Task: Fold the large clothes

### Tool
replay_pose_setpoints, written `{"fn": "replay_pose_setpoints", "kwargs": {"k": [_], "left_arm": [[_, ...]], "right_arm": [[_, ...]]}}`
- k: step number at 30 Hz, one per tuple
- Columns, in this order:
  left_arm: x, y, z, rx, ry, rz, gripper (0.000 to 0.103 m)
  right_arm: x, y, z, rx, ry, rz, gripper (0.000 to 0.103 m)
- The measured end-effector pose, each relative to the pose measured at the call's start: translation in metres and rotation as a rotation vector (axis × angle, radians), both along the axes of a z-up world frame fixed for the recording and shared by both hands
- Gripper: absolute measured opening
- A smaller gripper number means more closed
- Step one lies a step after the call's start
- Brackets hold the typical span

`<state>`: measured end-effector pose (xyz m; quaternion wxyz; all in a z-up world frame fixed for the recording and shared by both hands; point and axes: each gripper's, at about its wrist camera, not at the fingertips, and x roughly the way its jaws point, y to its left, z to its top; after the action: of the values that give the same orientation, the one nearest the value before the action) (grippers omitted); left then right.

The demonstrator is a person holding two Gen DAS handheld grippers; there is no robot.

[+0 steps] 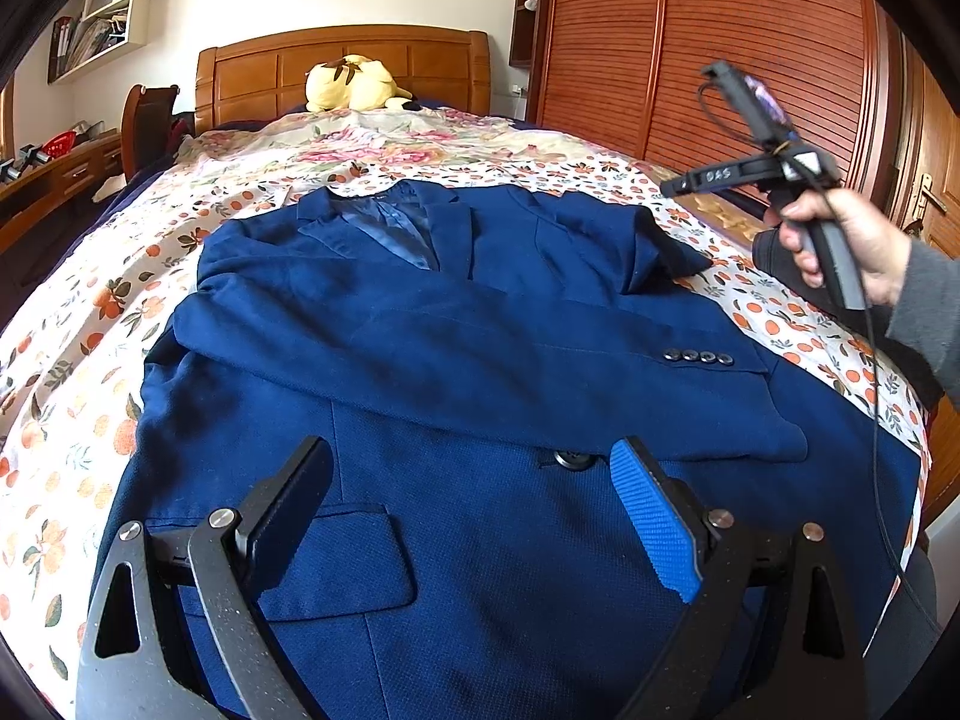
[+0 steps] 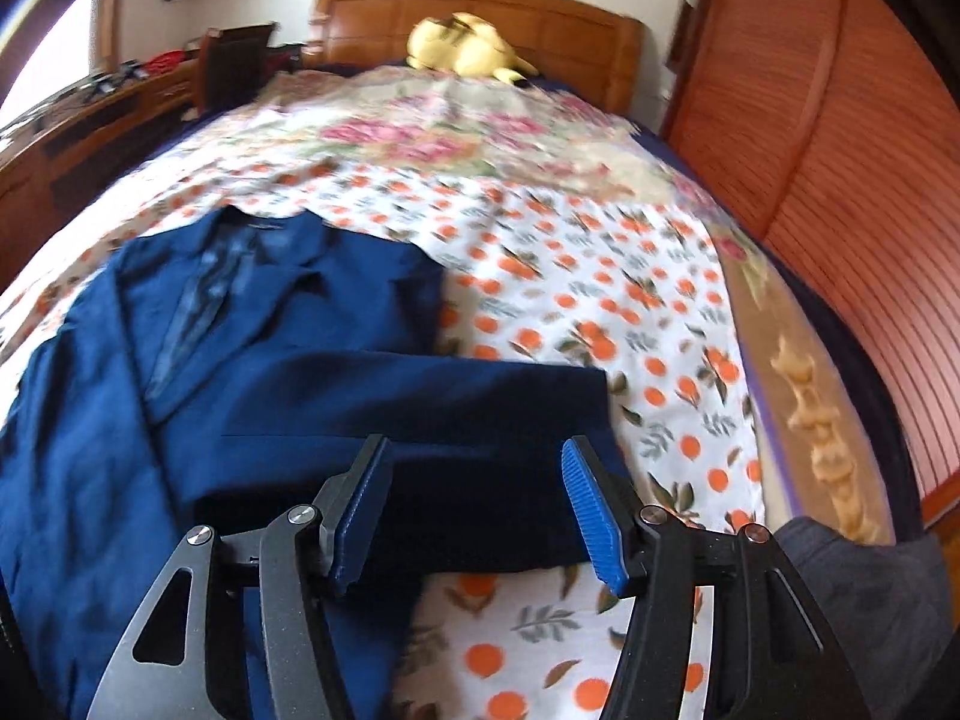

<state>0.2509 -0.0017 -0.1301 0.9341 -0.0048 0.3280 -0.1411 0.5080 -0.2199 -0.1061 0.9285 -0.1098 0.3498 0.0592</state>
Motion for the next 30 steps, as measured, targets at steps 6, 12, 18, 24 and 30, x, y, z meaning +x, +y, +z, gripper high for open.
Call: {"fn": "replay_pose_setpoints", "kwargs": {"k": [6,12,18,24,30], "left_arm": [[0.001,-0.001,-0.001,0.004,0.006,-0.005,0.094],[0.002,-0.002,-0.002,0.008,0.012,-0.008,0.094],[0.004,-0.001,-0.003,0.008,0.017,-0.011,0.094],[0.004,-0.002,-0.004,0.007,0.021,-0.012,0.094],[0.004,-0.002,-0.004,0.014,0.016,-0.008,0.094]], "right_arm": [[0.043,-0.018,-0.03,0.008,0.087,-0.092,0.062],[0.076,-0.026,-0.059,-0.061,0.159,-0.176,0.064],[0.094,-0.041,-0.064,-0.002,0.169,-0.237,0.076],[0.099,-0.047,-0.072,0.102,0.21,-0.225,0.074],[0.084,-0.042,-0.065,0.104,0.241,-0.095,0.016]]}}
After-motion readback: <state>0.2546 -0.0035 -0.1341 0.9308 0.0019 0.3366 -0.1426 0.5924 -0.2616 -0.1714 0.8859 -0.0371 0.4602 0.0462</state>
